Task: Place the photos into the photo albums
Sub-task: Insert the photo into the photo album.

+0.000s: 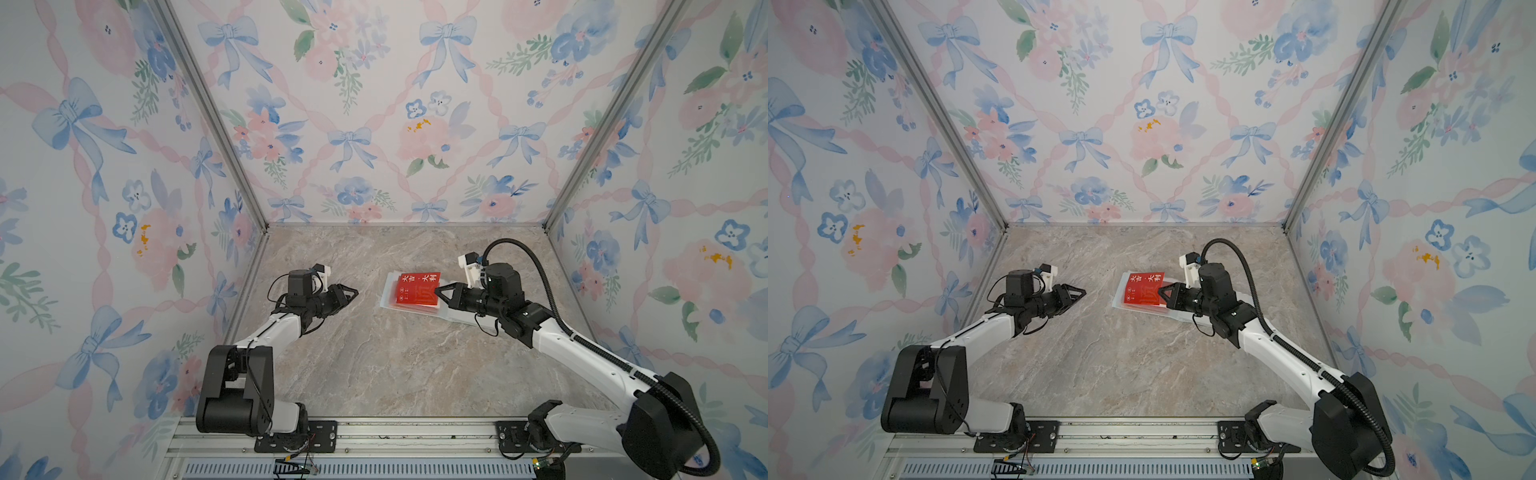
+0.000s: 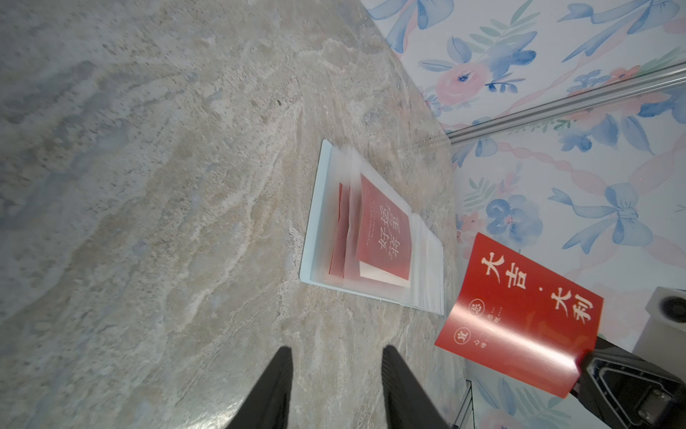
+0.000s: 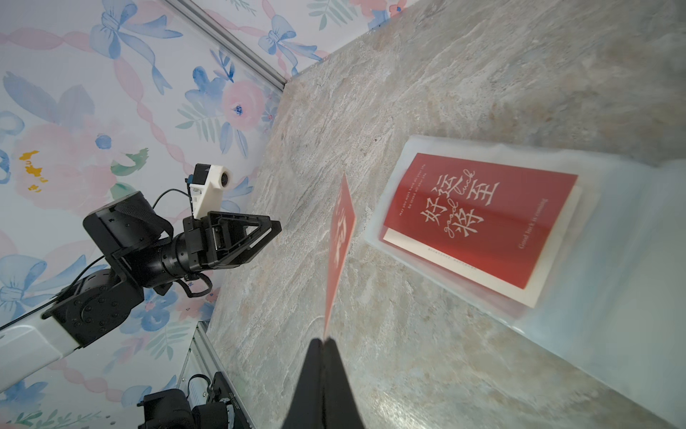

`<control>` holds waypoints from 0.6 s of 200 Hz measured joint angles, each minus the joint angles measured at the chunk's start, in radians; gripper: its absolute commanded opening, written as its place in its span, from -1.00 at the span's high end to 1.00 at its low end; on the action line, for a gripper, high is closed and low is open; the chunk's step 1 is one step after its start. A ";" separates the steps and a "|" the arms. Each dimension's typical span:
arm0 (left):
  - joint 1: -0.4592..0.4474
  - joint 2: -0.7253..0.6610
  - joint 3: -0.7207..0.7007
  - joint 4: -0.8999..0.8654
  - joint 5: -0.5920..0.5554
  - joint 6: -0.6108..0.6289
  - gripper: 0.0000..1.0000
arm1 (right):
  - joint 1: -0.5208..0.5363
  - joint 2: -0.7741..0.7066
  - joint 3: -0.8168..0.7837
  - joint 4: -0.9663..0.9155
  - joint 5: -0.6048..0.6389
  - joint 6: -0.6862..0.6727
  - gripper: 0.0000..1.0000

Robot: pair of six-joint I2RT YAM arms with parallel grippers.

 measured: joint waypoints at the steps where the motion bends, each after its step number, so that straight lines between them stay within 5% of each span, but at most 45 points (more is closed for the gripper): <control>1: -0.001 0.000 0.000 0.000 0.000 0.000 0.15 | -0.001 0.000 0.000 0.000 -0.002 0.000 0.96; 120: -0.148 0.090 0.037 0.245 0.150 -0.104 0.16 | -0.038 0.000 0.000 0.040 -0.193 0.029 0.93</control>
